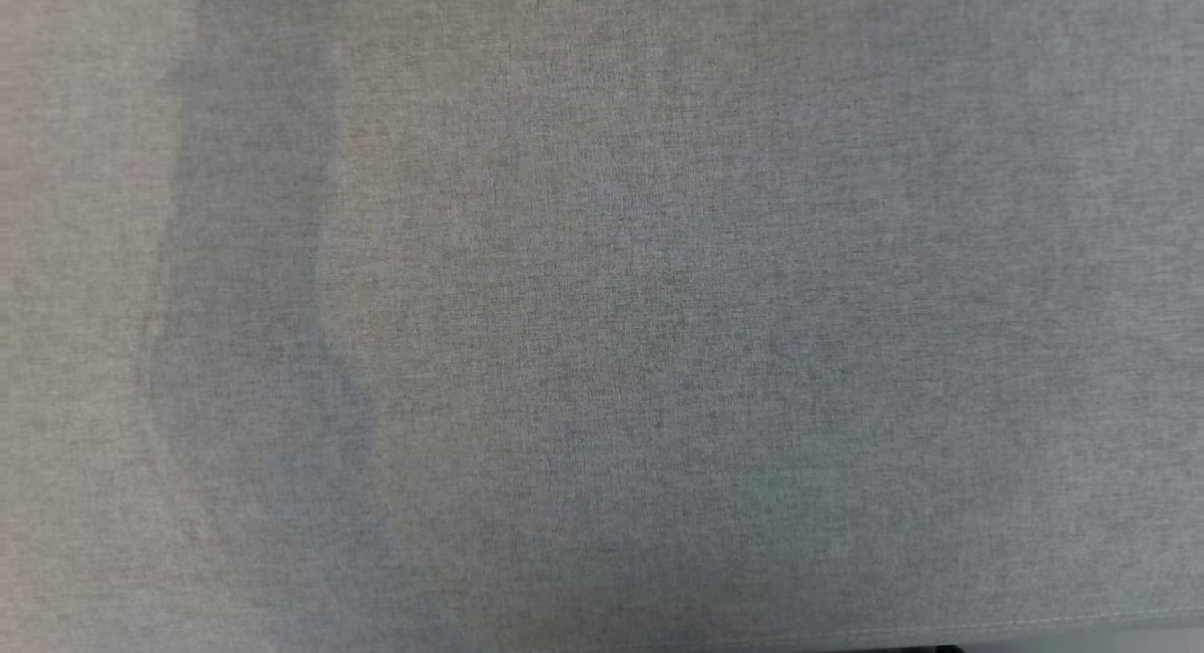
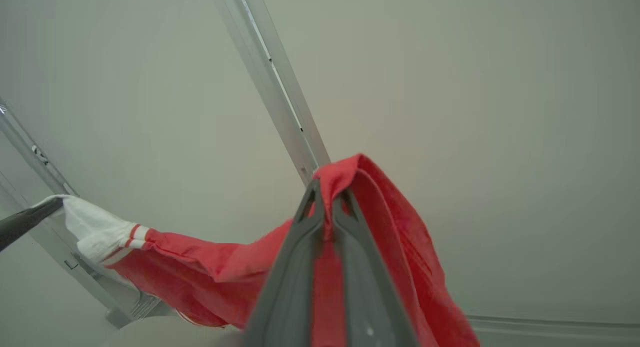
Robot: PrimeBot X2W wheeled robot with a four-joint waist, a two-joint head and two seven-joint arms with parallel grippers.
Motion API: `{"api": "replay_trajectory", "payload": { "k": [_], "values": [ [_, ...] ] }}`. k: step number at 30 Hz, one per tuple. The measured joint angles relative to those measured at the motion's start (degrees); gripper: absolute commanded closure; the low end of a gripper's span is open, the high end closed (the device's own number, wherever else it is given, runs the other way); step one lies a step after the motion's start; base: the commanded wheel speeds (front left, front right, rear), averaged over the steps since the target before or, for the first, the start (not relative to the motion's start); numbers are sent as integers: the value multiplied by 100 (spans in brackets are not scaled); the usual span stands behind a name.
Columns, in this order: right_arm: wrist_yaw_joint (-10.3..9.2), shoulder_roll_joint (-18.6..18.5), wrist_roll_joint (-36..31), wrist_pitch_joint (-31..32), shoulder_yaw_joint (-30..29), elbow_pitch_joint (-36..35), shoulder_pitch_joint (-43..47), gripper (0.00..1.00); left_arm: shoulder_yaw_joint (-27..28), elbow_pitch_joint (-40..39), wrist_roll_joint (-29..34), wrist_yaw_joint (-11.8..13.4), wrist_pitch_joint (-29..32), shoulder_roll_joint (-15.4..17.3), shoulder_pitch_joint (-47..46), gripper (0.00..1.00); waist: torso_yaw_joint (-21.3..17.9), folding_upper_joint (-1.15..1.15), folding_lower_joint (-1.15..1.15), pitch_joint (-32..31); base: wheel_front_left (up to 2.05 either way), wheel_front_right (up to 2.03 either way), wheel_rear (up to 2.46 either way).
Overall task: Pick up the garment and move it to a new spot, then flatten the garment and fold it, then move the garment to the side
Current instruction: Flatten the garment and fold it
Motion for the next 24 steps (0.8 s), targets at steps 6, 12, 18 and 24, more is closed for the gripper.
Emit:
{"api": "replay_trajectory", "payload": {
  "k": [6,12,18,24],
  "values": [
    [0,-364,485,359,776,-101,1481,100,-582,-333,-909,-1,533,463,1291,100,-12,0,-1,-487,0,0,0],
    [0,-786,1021,1010,1461,-472,2729,100,-1150,-1053,-1882,-2,1635,1084,2707,100,-39,0,-1,-1206,0,0,0],
    [0,-1372,1502,1807,1969,-945,3697,100,-1448,-2141,-2733,0,2531,1580,4036,100,-64,0,-1,-2017,0,0,0],
    [0,-1960,1840,2521,2352,-1537,4516,100,-1702,-3528,-3257,369,3183,2148,5107,100,-67,0,-2,-2747,0,0,0]
  ]
}}
